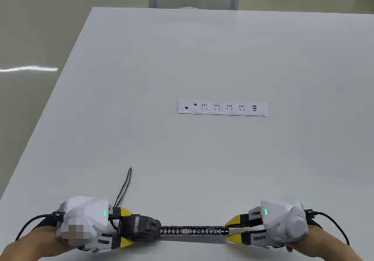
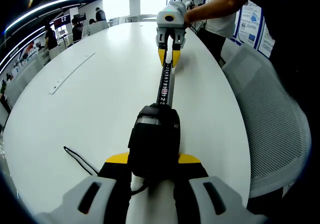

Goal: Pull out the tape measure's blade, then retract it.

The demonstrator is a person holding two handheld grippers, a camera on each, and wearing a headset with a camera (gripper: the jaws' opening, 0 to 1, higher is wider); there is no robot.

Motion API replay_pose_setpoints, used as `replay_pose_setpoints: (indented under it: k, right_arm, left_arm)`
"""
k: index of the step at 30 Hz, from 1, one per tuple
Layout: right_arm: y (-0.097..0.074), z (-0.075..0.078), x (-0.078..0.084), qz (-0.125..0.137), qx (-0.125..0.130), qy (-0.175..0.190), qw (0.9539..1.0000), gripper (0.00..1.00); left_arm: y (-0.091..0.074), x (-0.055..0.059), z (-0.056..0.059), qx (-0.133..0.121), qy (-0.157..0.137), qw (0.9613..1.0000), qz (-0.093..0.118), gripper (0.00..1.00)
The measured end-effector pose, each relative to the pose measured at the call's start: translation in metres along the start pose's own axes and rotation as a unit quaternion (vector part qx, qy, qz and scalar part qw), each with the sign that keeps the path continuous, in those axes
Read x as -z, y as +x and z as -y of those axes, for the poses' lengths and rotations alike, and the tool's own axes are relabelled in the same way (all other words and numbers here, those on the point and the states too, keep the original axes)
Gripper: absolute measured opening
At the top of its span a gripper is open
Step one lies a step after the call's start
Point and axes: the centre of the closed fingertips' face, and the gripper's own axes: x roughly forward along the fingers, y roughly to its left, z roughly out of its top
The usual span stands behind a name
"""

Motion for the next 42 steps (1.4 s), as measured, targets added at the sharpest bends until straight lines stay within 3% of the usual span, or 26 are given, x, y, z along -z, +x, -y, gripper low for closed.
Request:
replay_pose_setpoints:
  k: [42]
  right_arm:
    - [-0.021, 0.001, 0.017, -0.007, 0.003, 0.007, 0.9999, 0.1]
  left_arm:
    - [0.001, 0.001, 0.0, 0.003, 0.002, 1.0, -0.007, 0.28]
